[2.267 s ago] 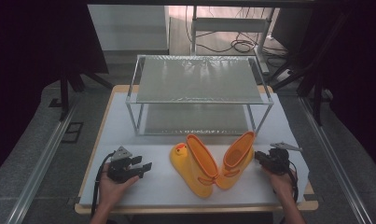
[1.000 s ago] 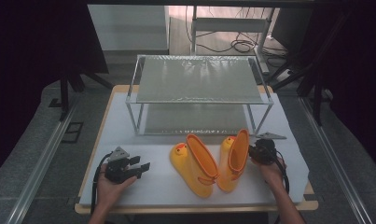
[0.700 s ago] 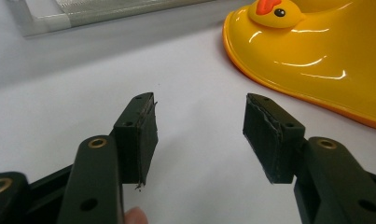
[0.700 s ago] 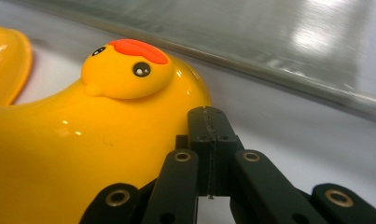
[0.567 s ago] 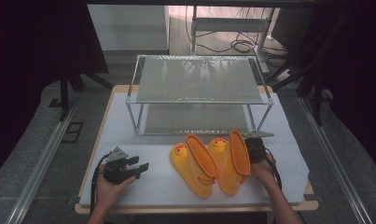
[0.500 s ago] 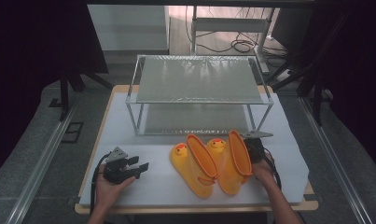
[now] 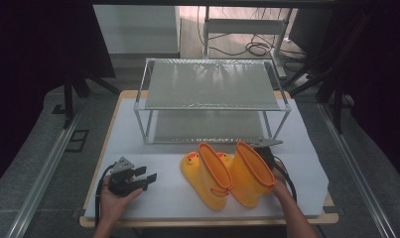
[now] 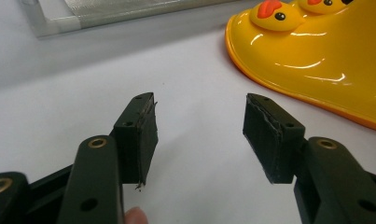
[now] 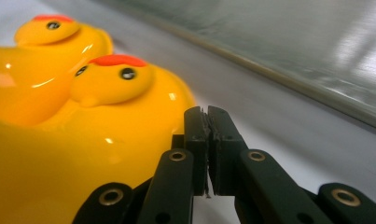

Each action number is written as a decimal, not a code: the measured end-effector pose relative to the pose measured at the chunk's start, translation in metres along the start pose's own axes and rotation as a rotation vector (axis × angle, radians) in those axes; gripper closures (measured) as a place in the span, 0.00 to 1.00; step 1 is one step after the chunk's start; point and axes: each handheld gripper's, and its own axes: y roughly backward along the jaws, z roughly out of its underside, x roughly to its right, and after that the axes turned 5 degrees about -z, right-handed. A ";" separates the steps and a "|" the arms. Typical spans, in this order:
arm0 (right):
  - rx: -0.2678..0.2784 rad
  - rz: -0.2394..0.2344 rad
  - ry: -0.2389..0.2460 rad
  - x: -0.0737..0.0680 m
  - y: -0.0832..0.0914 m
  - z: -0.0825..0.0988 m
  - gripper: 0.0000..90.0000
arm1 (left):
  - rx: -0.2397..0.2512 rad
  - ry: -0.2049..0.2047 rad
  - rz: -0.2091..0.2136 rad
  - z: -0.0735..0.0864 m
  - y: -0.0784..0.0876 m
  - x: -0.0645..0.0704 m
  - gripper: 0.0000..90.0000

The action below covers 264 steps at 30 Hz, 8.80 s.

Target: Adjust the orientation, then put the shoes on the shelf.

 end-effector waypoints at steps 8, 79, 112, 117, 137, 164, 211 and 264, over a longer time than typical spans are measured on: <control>0.053 0.037 -0.022 0.006 0.053 0.027 0.99 | 0.000 0.006 0.004 -0.001 -0.001 -0.001 0.49; 0.161 0.086 0.144 -0.097 0.045 0.051 0.62 | -0.004 -0.009 0.021 -0.006 -0.006 0.002 0.49; 0.220 -0.057 0.053 -0.054 0.156 -0.012 0.38 | 0.017 0.008 0.013 -0.006 0.001 -0.001 0.49; 0.221 -0.068 0.062 -0.051 0.164 -0.034 0.41 | 0.010 0.003 0.016 -0.006 -0.001 0.000 0.49; -0.064 -0.188 0.043 -0.074 0.149 -0.098 0.48 | 0.002 0.002 0.026 -0.006 -0.003 0.001 0.49; -0.218 -0.219 -0.007 -0.089 0.112 -0.128 0.47 | 0.004 0.001 0.031 -0.005 -0.004 0.002 0.49; -0.563 -0.035 -0.037 -0.121 0.038 -0.141 0.70 | 0.008 -0.002 0.036 -0.005 -0.003 0.001 0.49; -0.294 -0.152 -0.241 -0.091 0.141 -0.166 0.93 | 0.014 0.005 0.028 -0.006 -0.002 -0.001 0.49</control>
